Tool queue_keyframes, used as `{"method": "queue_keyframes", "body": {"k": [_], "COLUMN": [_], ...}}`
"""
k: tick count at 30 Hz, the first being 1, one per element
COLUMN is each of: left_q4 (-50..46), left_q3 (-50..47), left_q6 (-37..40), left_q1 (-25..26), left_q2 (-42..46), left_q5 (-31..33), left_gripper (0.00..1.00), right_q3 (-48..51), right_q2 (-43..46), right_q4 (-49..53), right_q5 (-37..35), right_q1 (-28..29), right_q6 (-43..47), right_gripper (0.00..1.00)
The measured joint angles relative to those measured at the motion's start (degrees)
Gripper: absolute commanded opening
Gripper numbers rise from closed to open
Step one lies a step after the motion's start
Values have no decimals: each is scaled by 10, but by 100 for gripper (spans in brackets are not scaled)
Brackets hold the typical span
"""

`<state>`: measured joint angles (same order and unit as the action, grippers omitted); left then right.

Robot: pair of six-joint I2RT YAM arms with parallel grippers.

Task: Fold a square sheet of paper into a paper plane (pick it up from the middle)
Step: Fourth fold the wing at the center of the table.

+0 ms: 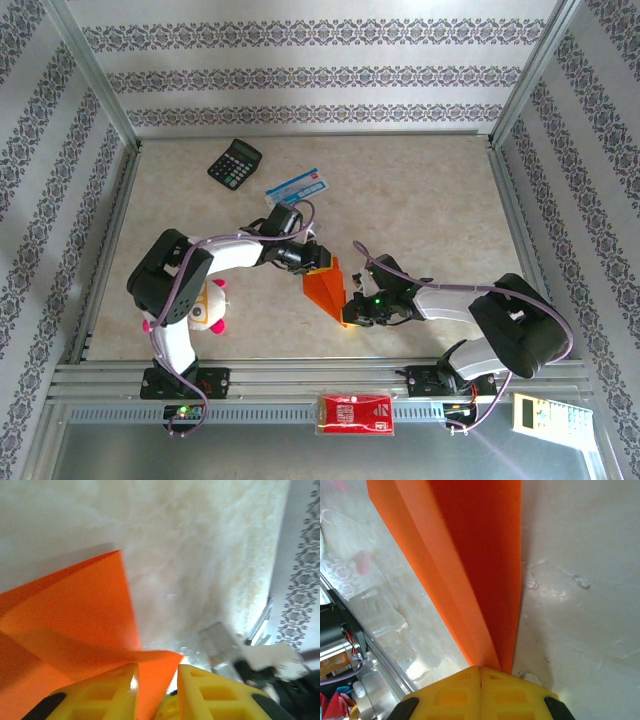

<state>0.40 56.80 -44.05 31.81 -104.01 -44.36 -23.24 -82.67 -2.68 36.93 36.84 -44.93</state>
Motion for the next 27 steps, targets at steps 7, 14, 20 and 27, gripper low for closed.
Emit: {"method": "queue_keyframes", "body": {"k": [7,14,20,27], "left_q4": [25,82,141,146], "left_q3": [-56,-118,-121,-122], "left_q6": [-34,-90,-123,-126], "left_q1": [30,87,110,110], "left_q2": [46,40,12,-5], "left_q5": [-1,-11,-20,-8], "left_gripper": [6,1,1,0], "right_q3": [-3,-8,-11,-14], "right_q2": [-3,-4,-6,-6], "right_q4": [3,10,18,23], "right_q5": [3,4,4,4], "right_q1": [-3,-4,-4,-4], "right_q6": [0,0,1,0], "right_gripper": [0,0,0,0]}}
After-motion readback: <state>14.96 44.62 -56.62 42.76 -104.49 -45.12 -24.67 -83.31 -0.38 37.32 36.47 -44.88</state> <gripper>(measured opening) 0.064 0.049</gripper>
